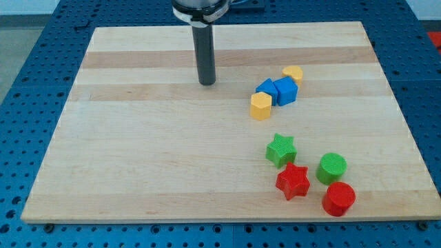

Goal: Slide blue triangle a bit right

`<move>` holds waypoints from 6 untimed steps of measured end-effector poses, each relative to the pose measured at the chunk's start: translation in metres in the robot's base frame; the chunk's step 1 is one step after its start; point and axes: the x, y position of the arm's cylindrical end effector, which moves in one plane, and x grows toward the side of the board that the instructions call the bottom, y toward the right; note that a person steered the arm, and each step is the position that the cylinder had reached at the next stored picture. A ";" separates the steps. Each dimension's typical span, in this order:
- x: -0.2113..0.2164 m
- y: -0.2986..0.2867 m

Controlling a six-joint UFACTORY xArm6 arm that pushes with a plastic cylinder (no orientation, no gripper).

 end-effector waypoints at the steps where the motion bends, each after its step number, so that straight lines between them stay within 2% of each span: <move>1: 0.003 0.014; 4: 0.037 0.046; 6: 0.043 0.078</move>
